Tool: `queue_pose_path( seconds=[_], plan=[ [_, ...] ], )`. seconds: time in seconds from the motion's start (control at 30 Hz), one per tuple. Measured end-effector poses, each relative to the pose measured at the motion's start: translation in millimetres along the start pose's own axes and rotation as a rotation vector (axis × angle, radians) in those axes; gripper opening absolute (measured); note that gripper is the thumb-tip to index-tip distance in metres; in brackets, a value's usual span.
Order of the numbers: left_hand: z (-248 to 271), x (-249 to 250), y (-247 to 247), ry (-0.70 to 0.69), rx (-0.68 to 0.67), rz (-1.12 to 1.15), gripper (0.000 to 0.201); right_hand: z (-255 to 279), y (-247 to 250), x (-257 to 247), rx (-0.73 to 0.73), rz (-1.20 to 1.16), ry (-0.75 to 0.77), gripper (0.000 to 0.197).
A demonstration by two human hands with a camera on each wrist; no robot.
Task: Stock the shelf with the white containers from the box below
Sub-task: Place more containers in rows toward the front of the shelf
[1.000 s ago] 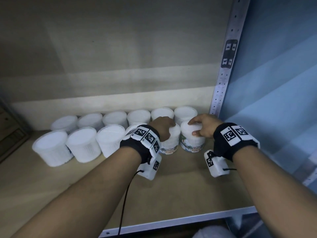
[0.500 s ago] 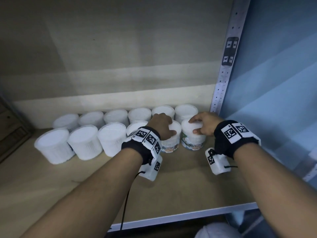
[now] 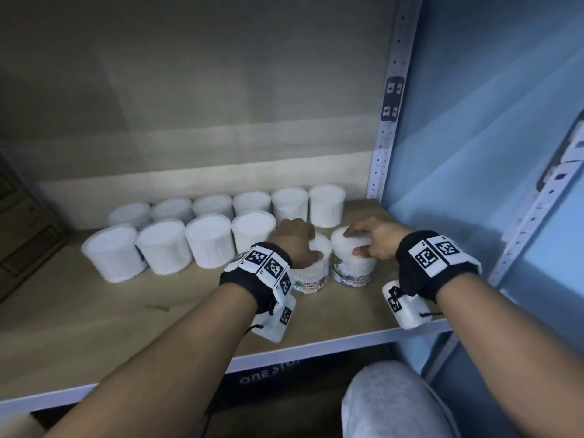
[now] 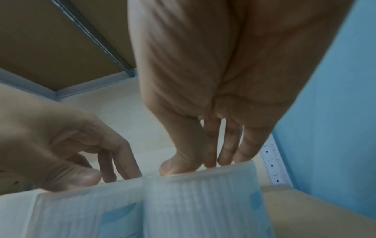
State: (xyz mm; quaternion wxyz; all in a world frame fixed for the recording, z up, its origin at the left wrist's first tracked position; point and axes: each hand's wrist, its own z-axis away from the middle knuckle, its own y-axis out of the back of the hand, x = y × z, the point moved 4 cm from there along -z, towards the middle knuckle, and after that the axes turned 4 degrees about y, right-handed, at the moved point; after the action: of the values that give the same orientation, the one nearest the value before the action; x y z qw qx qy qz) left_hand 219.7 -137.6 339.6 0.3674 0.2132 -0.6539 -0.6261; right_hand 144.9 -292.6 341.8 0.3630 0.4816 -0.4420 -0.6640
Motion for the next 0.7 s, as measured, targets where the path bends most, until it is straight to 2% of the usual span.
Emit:
queue_pose_path(
  seconds=[0.3, 0.7],
  plan=[
    [45, 24, -6, -0.043, 0.039, 0.028, 0.050, 51, -7, 6, -0.016, -0.063, -0.012, 0.049],
    [69, 36, -14, -0.032, 0.024, -0.024, 0.048, 72, -12, 9, 0.003, -0.046, -0.001, 0.046]
  ],
)
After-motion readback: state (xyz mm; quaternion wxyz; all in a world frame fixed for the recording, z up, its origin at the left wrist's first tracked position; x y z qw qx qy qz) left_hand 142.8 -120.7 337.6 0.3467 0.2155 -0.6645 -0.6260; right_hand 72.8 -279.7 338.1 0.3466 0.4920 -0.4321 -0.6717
